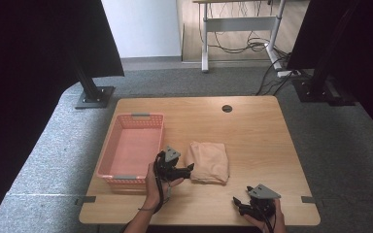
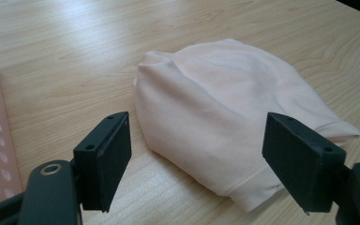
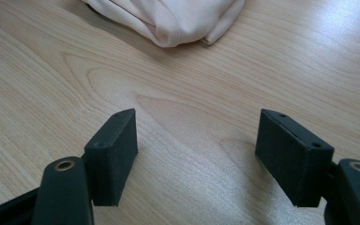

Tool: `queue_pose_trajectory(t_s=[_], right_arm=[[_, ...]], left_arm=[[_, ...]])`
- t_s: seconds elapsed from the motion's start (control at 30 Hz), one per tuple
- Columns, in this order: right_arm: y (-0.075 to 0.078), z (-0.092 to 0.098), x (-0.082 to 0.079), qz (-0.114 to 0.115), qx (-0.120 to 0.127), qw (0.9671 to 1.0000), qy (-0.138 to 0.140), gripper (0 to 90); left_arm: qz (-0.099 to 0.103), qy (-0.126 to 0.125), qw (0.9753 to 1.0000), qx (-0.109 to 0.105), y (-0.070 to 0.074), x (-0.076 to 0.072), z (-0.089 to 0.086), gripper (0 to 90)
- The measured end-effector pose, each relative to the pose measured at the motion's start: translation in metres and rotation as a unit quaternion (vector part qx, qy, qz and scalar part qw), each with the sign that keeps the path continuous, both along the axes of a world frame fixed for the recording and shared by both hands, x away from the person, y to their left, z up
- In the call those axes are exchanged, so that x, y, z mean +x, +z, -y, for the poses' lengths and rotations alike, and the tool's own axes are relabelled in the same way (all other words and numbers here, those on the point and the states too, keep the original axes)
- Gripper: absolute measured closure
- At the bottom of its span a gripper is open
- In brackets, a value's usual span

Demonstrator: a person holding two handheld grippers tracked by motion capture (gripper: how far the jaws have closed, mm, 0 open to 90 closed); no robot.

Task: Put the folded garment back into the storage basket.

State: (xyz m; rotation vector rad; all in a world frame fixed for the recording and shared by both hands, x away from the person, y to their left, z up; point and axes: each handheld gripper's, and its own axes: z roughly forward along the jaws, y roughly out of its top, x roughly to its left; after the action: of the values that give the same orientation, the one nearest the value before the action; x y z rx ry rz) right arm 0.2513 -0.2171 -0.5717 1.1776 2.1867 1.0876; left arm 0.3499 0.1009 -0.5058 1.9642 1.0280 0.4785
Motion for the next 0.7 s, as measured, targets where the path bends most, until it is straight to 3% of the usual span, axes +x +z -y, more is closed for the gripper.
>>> queue_pose_trajectory(t_s=[0.7], right_arm=[[0.000, 0.000, 0.000, 0.001, 0.000, 1.0000, 0.000, 29.3]], left_arm=[[-0.003, 0.005, 0.9999, 0.009, 0.004, 0.018, 0.010, 24.1]])
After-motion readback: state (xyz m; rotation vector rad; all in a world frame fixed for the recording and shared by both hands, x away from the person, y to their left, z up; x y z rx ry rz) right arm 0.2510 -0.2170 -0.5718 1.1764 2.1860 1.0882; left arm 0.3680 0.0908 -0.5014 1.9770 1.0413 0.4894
